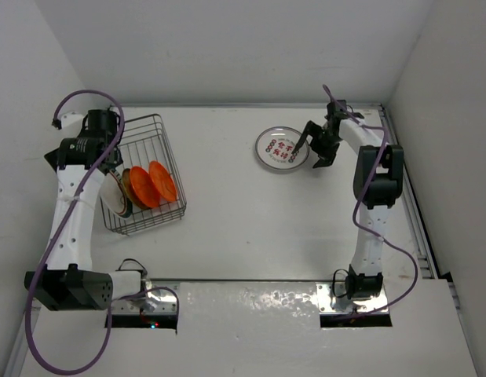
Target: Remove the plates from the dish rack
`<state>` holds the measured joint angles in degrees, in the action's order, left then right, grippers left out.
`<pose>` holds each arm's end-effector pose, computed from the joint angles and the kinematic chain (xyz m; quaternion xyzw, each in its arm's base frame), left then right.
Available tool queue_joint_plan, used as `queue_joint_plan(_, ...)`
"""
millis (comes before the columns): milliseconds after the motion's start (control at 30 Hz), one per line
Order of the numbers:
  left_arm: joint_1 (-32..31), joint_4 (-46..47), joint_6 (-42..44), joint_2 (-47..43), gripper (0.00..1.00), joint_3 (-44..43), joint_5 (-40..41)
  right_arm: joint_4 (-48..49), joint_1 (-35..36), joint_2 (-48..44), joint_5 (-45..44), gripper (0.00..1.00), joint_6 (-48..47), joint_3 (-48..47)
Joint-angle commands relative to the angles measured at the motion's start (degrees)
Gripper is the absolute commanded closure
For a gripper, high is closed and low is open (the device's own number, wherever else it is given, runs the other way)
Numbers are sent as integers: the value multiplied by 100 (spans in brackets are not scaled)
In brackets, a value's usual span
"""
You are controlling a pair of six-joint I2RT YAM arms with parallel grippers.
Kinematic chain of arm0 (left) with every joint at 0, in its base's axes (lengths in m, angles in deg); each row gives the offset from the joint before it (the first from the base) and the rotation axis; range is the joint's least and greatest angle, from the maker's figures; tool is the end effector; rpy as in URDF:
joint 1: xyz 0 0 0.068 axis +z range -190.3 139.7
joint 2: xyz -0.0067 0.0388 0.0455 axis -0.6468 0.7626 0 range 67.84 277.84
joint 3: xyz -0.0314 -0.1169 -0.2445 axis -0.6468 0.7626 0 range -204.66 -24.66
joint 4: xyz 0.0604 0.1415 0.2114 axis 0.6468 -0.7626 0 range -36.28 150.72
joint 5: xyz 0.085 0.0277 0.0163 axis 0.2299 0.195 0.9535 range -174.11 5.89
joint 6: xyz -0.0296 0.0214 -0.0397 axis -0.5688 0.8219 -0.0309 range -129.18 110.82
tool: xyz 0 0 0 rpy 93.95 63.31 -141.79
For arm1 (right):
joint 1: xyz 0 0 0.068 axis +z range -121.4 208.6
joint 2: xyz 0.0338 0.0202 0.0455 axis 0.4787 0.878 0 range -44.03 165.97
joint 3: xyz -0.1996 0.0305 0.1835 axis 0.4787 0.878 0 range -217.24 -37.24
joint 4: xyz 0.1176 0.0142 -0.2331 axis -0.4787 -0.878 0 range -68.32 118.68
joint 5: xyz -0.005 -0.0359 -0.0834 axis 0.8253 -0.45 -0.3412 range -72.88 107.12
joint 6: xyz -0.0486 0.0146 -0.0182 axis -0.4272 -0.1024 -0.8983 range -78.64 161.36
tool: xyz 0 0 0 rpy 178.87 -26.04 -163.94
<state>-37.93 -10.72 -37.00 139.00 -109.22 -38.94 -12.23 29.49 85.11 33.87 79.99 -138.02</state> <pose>0.2104 0.0341 0.3944 -0.3332 0.8295 0.3041 0.3293 0.4688 0.0176 0.1535 0.2899 0.9294 0.1950 0.1191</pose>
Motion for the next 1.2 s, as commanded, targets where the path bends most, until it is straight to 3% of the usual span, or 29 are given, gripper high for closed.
queue_joint_plan(0, 97, 244, 109, -32, 0, 114, -139, -110, 43, -161, 82, 1, -66, -469)
queue_joint_plan(267, 167, 552, 276, 442, 1, 290, -254, -313, 526, -1461, -682, 1, -637, -215)
queue_joint_plan(367, 211, 570, 215, 759, 16, 308, -263, -235, 702, -2058, -507, 1, -646, 371)
queue_joint_plan(633, 632, 1070, 408, 1111, 20, 957, -640, 179, 1291, -3491, -173, 1, -787, 1902)
queue_joint_plan(667, 676, 1088, 426, 1120, 24, 1080, -676, 319, 1326, -3762, -112, 1, -761, 2234)
queue_joint_plan(700, 712, 1167, 461, 1120, 40, 1134, -693, 407, 1387, -3895, -76, 1, -743, 2403)
queue_joint_plan(767, 712, 1185, 461, 1076, 50, 1195, -667, 574, 1432, -4202, 3, 1, -664, 2789)
queue_joint_plan(967, 712, 1009, 470, 1058, 78, 976, -527, 663, 1467, -4564, 135, 1, -655, 3090)
queue_joint_plan(1167, 721, 1053, 566, 944, 96, 888, -509, 821, 1476, -4652, 407, 1, -401, 3151)
